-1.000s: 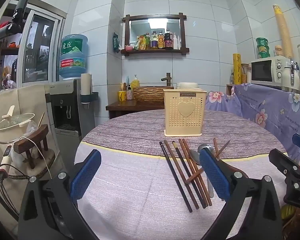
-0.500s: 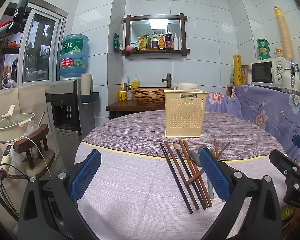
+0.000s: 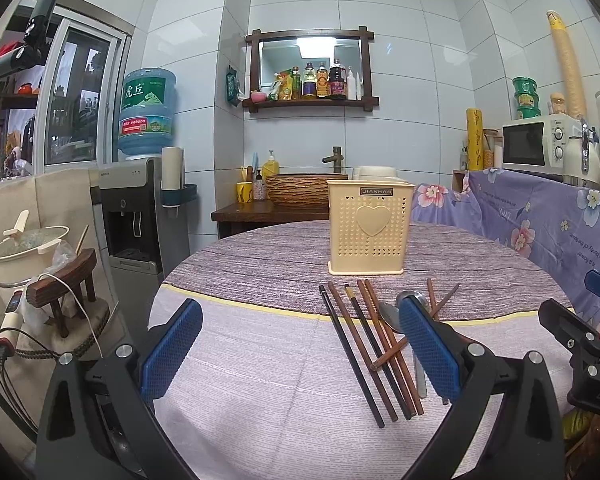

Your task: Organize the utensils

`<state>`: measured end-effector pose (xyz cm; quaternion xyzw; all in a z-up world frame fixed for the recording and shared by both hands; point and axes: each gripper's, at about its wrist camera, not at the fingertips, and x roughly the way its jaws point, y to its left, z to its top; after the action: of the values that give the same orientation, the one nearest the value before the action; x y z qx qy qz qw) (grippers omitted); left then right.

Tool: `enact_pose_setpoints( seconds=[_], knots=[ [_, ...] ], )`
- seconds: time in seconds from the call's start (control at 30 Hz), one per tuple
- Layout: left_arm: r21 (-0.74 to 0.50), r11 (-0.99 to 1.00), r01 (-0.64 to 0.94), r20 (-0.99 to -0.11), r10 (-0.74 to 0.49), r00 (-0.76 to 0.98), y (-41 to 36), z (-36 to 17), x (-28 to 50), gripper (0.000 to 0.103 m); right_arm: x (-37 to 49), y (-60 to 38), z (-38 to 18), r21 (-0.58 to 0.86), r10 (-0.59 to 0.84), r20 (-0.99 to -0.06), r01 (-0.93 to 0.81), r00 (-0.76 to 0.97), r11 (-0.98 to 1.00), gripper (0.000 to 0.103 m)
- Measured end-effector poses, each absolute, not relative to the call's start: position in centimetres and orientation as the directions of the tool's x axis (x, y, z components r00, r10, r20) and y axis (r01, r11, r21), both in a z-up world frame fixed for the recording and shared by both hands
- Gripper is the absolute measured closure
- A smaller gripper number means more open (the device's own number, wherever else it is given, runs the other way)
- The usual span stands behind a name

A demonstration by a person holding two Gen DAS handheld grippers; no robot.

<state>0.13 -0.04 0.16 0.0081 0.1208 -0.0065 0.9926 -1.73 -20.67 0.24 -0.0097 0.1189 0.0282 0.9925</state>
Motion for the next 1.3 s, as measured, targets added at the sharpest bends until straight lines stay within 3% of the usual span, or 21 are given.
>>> enact_pose_setpoints(
  seconds=[1.3],
  knots=[
    [0.018, 1.000, 0.016, -0.243, -0.011, 0.970, -0.03, -0.10, 0.02, 0.005, -1.70, -20.63, 0.30, -0.012, 0.055, -0.236, -0.060, 0.970, 0.998, 0.006]
  ],
)
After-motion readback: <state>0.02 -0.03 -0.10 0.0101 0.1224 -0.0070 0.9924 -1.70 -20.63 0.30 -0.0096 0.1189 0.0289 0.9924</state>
